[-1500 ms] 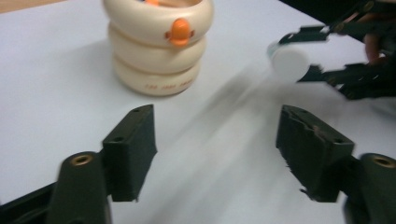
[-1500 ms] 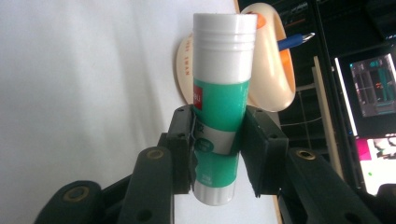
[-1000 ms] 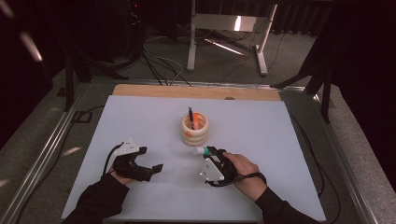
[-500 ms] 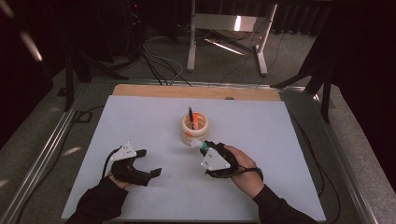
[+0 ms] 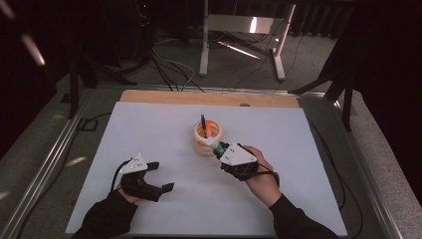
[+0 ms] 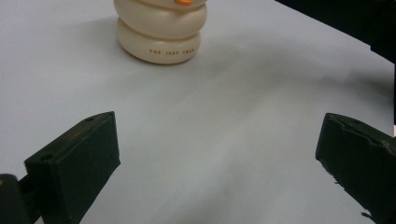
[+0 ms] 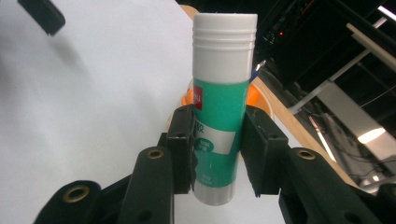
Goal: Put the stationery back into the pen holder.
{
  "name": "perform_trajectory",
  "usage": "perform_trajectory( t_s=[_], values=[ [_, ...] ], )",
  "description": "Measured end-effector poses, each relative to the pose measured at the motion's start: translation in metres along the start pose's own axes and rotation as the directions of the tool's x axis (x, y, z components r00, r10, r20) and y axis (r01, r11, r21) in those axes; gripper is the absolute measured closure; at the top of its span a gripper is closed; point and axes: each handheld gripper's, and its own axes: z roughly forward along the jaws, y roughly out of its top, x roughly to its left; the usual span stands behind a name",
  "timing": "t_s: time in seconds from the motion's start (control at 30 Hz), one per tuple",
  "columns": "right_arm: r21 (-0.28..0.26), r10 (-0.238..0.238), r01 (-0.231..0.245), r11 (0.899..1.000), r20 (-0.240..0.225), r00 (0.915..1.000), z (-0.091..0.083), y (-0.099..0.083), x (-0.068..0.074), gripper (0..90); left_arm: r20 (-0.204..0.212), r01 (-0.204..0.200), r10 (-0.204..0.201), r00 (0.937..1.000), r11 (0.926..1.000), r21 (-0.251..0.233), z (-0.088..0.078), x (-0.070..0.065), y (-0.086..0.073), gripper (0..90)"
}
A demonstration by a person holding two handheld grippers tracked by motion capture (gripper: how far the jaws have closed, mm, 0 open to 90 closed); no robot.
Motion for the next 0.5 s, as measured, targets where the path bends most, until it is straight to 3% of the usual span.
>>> perform_trajectory(
  t_s=[0.3,0.5],
  values=[
    [-0.030,0.071,-0.071,0.997,-0.008,0.9974,0.006,0.006,-0.010,65.3,0.013,0.004,-0.004,0.9999,1.0000,-0.003,0.000,0.001,-0.001,0.2],
    [-0.056,0.152,-0.153,0.987,-0.020,0.9882,0.013,0.011,-0.018,65.3,0.008,0.001,-0.001,1.0000,1.0000,-0.007,0.000,0.001,-0.001,0.2]
  ],
)
